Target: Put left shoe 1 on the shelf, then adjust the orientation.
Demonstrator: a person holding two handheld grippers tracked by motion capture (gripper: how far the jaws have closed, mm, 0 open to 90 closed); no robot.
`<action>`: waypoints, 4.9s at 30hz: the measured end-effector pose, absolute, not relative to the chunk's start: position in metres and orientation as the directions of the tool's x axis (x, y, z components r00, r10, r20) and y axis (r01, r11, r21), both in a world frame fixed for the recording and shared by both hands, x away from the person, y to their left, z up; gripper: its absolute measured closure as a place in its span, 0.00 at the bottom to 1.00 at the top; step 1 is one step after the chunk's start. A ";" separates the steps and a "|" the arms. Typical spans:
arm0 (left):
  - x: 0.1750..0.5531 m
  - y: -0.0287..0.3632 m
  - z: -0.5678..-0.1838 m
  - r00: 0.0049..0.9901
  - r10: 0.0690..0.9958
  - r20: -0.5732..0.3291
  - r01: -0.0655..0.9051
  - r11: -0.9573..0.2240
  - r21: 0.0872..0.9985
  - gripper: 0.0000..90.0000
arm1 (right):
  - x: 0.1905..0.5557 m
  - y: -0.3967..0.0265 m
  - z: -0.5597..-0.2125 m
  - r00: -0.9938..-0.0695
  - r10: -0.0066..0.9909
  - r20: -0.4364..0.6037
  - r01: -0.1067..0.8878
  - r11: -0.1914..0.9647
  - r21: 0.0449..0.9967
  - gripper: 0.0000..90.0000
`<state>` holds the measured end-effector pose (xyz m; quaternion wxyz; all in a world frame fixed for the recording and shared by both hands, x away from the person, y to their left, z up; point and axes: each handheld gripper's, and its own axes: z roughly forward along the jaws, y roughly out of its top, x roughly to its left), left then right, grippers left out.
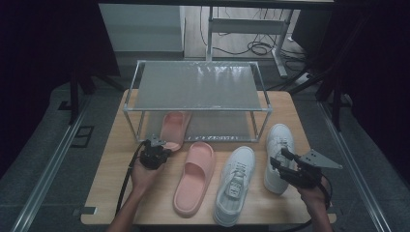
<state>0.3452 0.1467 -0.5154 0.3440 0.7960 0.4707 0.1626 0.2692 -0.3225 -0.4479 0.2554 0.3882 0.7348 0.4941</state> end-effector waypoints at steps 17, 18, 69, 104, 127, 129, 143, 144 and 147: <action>0.374 0.136 -0.517 0.475 0.877 -0.068 0.651 -0.299 0.697 1.00 | 0.270 -0.323 -0.448 -0.568 0.823 0.010 0.320 0.209 0.924 0.49; 0.377 0.135 -0.517 0.475 0.878 -0.062 0.652 -0.303 0.695 1.00 | 0.270 -0.323 -0.449 -0.568 0.823 0.011 0.321 0.209 0.924 0.49; 0.331 0.140 -0.514 0.487 0.863 -0.133 0.640 -0.249 0.727 0.98 | 0.269 -0.322 -0.449 -0.570 0.822 0.006 0.319 0.214 0.923 0.49; 0.251 0.144 -0.501 0.604 0.780 -0.167 0.595 -0.300 0.746 0.98 | 0.269 -0.320 -0.450 -0.571 0.821 0.005 0.321 0.218 0.922 0.49; 0.239 0.117 -0.495 0.675 0.718 -0.169 0.557 -0.346 0.755 0.98 | 0.269 -0.316 -0.451 -0.578 0.816 -0.003 0.318 0.229 0.920 0.49; 0.238 0.113 -0.495 0.686 0.707 -0.174 0.553 -0.350 0.756 0.98 | 0.270 -0.318 -0.451 -0.575 0.818 -0.001 0.322 0.227 0.919 0.49; 0.234 0.092 -0.505 0.727 0.662 -0.179 0.549 -0.406 0.731 0.98 | 0.270 -0.317 -0.451 -0.576 0.818 -0.003 0.319 0.228 0.920 0.49; 0.234 0.091 -0.504 0.729 0.660 -0.178 0.548 -0.408 0.731 0.98 | 0.270 -0.317 -0.451 -0.575 0.818 -0.002 0.321 0.228 0.919 0.49; 0.234 0.097 -0.502 0.721 0.671 -0.174 0.549 -0.400 0.734 0.98 | 0.269 -0.317 -0.451 -0.577 0.817 -0.004 0.319 0.229 0.920 0.49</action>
